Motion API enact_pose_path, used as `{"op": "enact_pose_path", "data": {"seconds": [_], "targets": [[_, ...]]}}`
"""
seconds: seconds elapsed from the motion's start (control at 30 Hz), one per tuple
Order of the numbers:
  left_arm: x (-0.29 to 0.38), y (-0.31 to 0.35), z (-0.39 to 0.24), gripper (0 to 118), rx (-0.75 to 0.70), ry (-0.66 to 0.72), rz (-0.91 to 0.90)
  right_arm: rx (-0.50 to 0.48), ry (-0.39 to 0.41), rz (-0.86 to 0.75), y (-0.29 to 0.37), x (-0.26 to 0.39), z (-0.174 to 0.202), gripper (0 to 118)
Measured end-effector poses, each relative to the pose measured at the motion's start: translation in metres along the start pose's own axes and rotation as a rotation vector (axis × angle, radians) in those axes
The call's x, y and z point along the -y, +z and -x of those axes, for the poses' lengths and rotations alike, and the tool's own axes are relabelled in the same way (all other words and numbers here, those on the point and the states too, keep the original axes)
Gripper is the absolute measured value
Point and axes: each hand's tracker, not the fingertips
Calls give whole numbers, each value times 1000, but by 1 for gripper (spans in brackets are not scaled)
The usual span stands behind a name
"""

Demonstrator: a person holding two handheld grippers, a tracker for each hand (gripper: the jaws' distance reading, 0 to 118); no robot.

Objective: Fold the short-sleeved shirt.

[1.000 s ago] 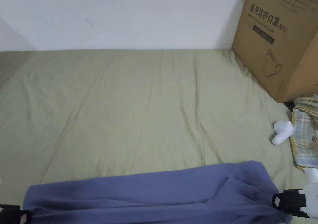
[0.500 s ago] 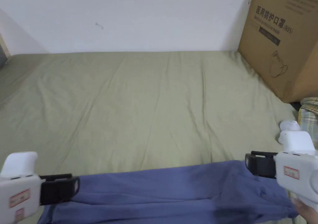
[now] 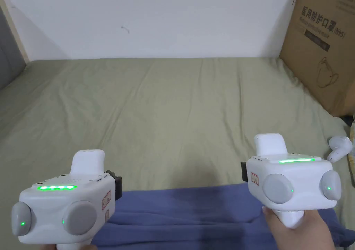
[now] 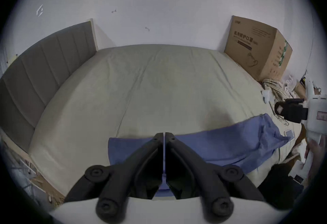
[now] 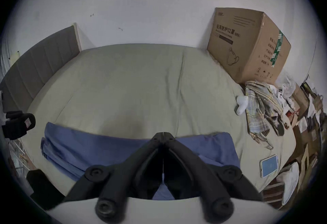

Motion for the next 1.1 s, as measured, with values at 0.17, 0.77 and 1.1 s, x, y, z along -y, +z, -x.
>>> {"op": "enact_pose_path", "data": {"seconds": [0.17,0.77,1.1], "targets": [[3,-13,65,2,323,167,59,-67,-31,31,1,-4,8,1],[66,-103,212,118,772,617,328,-81,68,126,-22,17,9,1],[87,-143,200,106,1011,778,434,-123,90,150,-26,4,13,1]]}}
